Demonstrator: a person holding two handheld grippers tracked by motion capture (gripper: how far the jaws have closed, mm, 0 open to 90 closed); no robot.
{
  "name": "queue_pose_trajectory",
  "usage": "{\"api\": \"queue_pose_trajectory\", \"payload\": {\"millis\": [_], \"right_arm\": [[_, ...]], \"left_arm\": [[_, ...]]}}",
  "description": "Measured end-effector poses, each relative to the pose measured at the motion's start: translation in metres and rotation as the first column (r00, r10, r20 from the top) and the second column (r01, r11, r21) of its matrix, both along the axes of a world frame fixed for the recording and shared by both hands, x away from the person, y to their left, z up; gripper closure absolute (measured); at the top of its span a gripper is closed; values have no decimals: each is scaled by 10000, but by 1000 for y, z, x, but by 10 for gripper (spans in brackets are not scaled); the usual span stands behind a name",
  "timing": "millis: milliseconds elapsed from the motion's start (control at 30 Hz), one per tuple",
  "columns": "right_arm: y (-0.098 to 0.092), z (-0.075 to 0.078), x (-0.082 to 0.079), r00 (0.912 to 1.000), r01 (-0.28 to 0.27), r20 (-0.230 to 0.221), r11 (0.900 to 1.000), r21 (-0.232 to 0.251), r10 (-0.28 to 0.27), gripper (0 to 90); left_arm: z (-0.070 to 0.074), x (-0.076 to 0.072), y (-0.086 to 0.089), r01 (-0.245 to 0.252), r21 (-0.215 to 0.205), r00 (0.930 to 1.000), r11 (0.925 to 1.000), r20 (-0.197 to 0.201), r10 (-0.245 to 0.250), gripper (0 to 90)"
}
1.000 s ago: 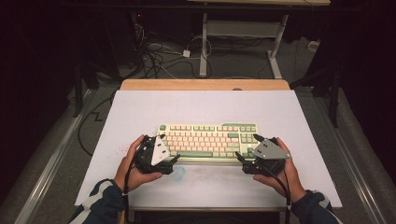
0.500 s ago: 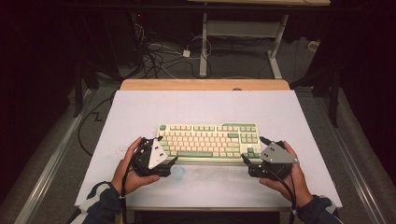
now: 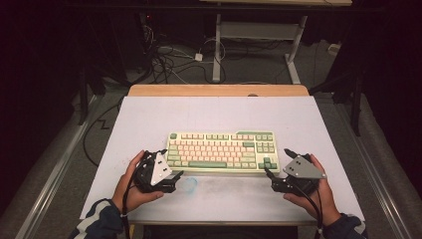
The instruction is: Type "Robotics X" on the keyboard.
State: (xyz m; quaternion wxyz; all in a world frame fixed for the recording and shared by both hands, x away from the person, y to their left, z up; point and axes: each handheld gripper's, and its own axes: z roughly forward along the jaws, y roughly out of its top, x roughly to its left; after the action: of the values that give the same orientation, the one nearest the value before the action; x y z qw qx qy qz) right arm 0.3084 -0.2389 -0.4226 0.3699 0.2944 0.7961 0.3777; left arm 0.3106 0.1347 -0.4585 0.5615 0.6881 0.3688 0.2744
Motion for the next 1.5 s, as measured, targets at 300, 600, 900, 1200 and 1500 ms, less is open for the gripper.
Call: {"api": "queue_pose_trajectory", "payload": {"millis": [300,600,900,1200,1500], "right_arm": [[-13,-4,-4,9995,330,1,9994,-40,-330,212],[-34,-11,-7,9960,881,-147,9961,26,-880,201],[-57,-28,-10,9883,1491,-352,9887,140,-1485,204],[-75,-45,-18,9763,1994,-929,9792,371,-1953,199],[-72,-42,-20,9823,1756,-754,9831,512,-1715,176]], "left_arm": [[-8,-3,14,-316,75,9992,9995,-224,317,165],[-14,-7,27,-443,155,9976,9989,-528,451,165],[-20,-5,34,-638,219,9954,9977,-705,652,165],[-24,-4,40,-1023,117,9915,9947,-796,1029,165],[-26,-5,39,-964,88,9915,9953,-866,968,165]]}}
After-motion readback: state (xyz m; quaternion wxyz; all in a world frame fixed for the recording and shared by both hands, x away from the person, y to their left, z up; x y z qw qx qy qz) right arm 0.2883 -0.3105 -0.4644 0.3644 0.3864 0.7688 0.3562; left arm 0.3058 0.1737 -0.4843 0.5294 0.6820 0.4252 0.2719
